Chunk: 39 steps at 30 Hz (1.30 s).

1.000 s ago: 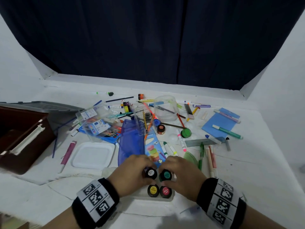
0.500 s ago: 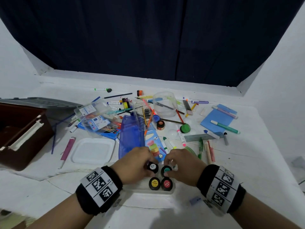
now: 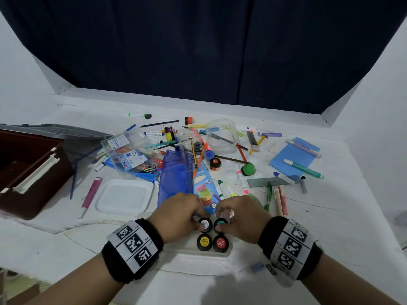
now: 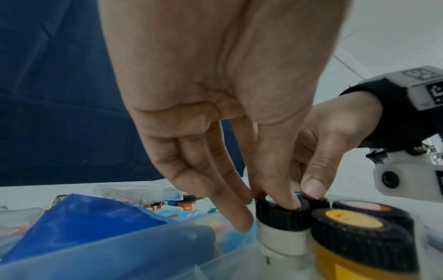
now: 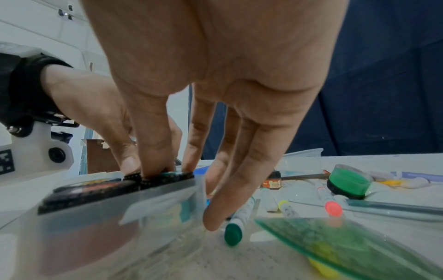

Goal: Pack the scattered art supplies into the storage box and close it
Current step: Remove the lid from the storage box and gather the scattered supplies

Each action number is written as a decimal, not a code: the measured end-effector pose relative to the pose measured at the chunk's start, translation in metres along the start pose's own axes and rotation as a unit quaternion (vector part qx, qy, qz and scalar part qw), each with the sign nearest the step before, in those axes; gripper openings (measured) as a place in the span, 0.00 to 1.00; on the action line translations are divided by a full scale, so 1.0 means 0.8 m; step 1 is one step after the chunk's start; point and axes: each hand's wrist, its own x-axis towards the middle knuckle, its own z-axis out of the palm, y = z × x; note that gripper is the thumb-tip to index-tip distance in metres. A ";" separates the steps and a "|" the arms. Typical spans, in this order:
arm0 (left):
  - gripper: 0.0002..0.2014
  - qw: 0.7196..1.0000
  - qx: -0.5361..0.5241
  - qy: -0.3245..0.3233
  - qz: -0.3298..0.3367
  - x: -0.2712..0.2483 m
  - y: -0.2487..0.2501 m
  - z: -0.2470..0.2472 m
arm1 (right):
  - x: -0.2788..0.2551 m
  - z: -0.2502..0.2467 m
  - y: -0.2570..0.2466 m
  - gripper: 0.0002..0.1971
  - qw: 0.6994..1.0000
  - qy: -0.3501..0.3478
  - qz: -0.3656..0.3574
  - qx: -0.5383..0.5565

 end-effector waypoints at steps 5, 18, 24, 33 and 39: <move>0.10 0.999 0.043 -0.007 0.031 -0.001 0.003 -0.003 | 0.006 0.000 0.000 0.14 1.000 -0.012 0.010 -0.013; 0.15 0.999 0.013 -0.018 0.028 0.015 -0.006 -0.002 | 0.004 -0.007 0.024 0.09 0.998 -0.017 -0.031 0.061; 0.09 0.996 -0.073 -0.005 0.054 0.038 -0.019 -0.034 | 0.032 -0.044 0.070 0.03 0.982 0.166 0.005 0.096; 0.17 0.997 0.047 0.017 0.062 0.157 -0.054 -0.065 | 0.096 -0.067 0.113 0.20 0.993 0.087 0.078 -0.035; 0.23 0.980 0.188 -0.031 0.059 0.201 -0.052 -0.054 | 0.120 -0.064 0.129 0.13 0.991 0.003 0.088 -0.100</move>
